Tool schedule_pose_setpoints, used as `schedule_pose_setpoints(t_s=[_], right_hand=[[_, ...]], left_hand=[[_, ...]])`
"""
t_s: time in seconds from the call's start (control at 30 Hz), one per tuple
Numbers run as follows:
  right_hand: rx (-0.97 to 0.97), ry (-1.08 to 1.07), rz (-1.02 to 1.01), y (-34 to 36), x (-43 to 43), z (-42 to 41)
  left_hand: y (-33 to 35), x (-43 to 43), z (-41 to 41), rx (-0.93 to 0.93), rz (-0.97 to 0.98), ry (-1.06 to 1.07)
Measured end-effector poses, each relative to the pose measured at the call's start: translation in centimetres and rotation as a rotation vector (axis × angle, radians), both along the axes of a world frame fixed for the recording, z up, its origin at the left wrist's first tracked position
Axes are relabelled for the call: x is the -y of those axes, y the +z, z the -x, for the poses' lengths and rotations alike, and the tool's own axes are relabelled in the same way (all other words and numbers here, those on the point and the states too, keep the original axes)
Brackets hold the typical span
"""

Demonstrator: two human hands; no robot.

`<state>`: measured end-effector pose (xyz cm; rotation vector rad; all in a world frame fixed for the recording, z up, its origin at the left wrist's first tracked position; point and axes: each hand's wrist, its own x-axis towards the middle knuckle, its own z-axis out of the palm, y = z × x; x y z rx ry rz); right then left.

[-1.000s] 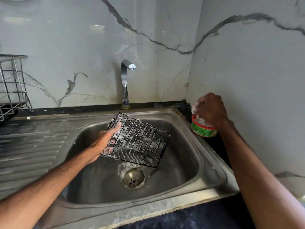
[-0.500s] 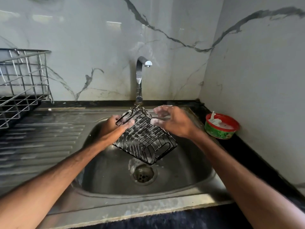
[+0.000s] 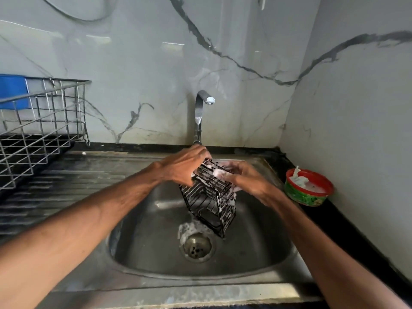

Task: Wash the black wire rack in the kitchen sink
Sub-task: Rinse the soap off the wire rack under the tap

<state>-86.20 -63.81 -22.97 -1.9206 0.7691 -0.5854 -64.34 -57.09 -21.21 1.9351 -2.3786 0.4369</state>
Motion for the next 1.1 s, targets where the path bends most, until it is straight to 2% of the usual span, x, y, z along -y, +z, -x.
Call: schedule_pose_setpoints(t_s=[0.1,0.17,0.23,0.3,0.47,0.57,0.7,0.83,0.93,1.0,1.1], right_hand=[[0.075,-0.019,-0.097,-0.2,0.0,0.0],[0.141,-0.052,-0.188,-0.4,-0.3,0.2],[0.175,-0.072,-0.291,-0.7,-0.5,0.5],[0.192,-0.085,-0.351,-0.7,-0.4,0.5],[0.196,-0.123,-0.335,-0.4,-0.9,0.1],[0.204,-0.125,-0.353,-0.5,-1.0,-0.1],[0.227,-0.118,-0.397,-0.6,-0.9,-0.1],[0.226,-0.144,-0.44,-0.6,-0.8,-0.2],[0.241,-0.184,-0.466,-0.6,-0.9,-0.3],[0.261,-0.209,-0.496,-0.7,-1.1,-0.6],[0.299,-0.22,-0.513,-0.5,-1.4,-1.1]], left_hand=[[0.1,1.7,-1.0,-0.007,0.111,-0.006],[0.6,2.4,-1.7,-0.038,0.161,0.112],[1.2,2.6,-2.7,-0.05,0.084,0.266],[1.4,2.6,-3.8,0.064,0.048,0.319],[0.9,4.3,-4.5,0.436,0.242,0.122],[0.8,5.4,-4.2,0.654,0.168,0.161],[-0.1,5.4,-5.5,0.645,0.137,0.218],[-2.5,4.3,-6.4,0.472,0.124,0.285],[-3.3,3.8,-7.1,0.233,0.115,0.256],[-2.9,3.6,-6.7,-0.058,0.12,0.209],[-1.7,2.8,-4.0,-0.708,0.142,0.307]])
